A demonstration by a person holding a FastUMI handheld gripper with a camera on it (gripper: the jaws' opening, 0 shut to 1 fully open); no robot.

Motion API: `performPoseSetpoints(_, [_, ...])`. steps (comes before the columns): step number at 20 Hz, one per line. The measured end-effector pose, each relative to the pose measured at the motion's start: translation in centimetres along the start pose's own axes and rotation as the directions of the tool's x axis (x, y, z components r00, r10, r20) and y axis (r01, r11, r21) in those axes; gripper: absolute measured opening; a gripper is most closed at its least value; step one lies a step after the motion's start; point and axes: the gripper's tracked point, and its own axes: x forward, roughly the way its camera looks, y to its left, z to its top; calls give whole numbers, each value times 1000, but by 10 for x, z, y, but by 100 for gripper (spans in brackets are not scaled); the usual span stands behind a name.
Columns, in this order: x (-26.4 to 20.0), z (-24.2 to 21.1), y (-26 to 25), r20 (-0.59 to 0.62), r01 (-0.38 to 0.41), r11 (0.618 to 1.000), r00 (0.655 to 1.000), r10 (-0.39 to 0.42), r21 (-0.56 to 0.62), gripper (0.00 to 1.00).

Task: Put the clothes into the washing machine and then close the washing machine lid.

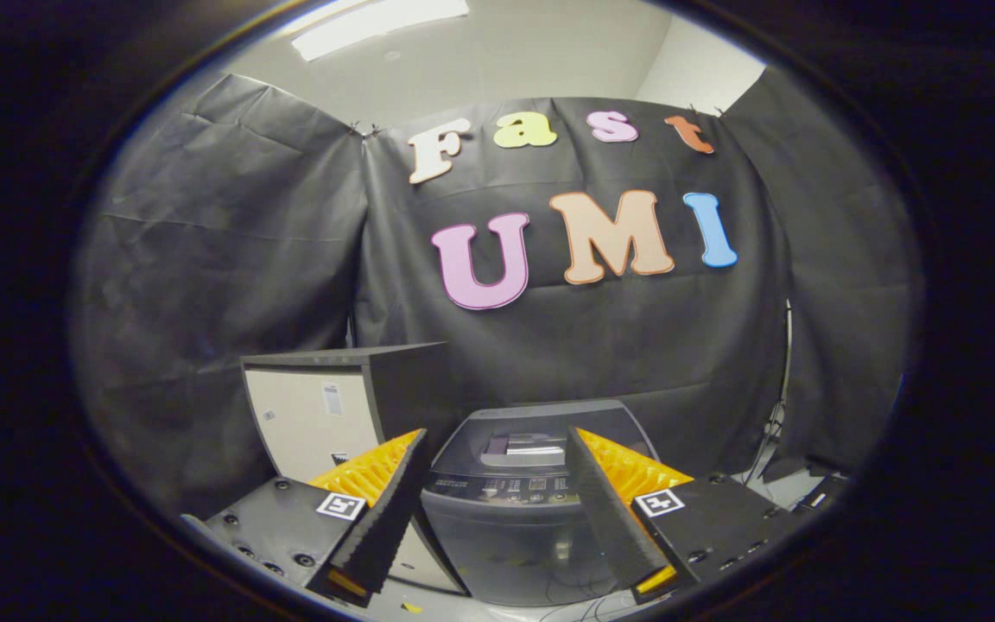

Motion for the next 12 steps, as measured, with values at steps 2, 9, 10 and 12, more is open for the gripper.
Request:
performPoseSetpoints(2, [0,3,3,6,-9,1000,1000,9,7,97])
performPoseSetpoints(9, [-1,4,0,14,-7,1000,1000,7,-3,97])
performPoseSetpoints(10, [-1,5,0,14,-5,1000,1000,5,0,97])
performPoseSetpoints(12, [-1,5,-2,15,-6,1000,1000,6,2,97])
